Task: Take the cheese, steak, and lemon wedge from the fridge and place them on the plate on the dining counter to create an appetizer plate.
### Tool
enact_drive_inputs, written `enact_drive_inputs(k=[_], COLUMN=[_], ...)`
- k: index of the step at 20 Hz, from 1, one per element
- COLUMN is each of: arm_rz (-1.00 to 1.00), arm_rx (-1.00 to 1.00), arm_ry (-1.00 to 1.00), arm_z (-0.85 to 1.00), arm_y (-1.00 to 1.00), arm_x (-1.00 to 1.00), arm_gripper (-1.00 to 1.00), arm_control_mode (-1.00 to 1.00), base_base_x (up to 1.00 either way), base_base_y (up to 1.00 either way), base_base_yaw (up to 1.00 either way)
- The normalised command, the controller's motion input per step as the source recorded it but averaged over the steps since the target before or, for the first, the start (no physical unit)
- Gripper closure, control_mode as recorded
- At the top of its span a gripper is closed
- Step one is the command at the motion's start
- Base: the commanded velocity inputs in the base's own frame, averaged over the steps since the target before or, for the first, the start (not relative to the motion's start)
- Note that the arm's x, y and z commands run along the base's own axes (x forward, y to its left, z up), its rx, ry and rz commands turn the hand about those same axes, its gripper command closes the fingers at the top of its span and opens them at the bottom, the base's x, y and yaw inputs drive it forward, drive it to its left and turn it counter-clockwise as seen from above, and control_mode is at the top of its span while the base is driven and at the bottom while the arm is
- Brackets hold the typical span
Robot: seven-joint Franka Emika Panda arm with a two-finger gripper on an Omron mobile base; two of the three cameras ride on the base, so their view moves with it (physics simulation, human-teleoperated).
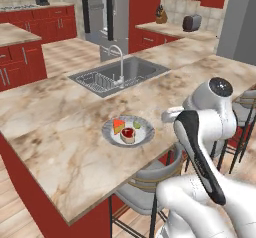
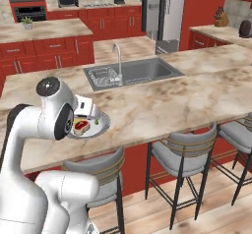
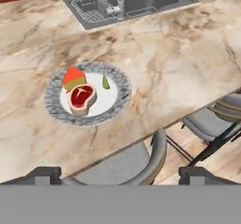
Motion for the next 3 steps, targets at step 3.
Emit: enact_drive_inputs(k=[3], arm_rz=[0.42], arm_rx=[0.10], arm_ry=[-0.12], arm_z=[0.07], arm_y=[-0.83], arm_x=[-1.00], arm_gripper=[-1.00], arm_control_mode=[-1.00], base_base_x=[0.00], base_base_y=[0.00], base_base_yaw=[0.00])
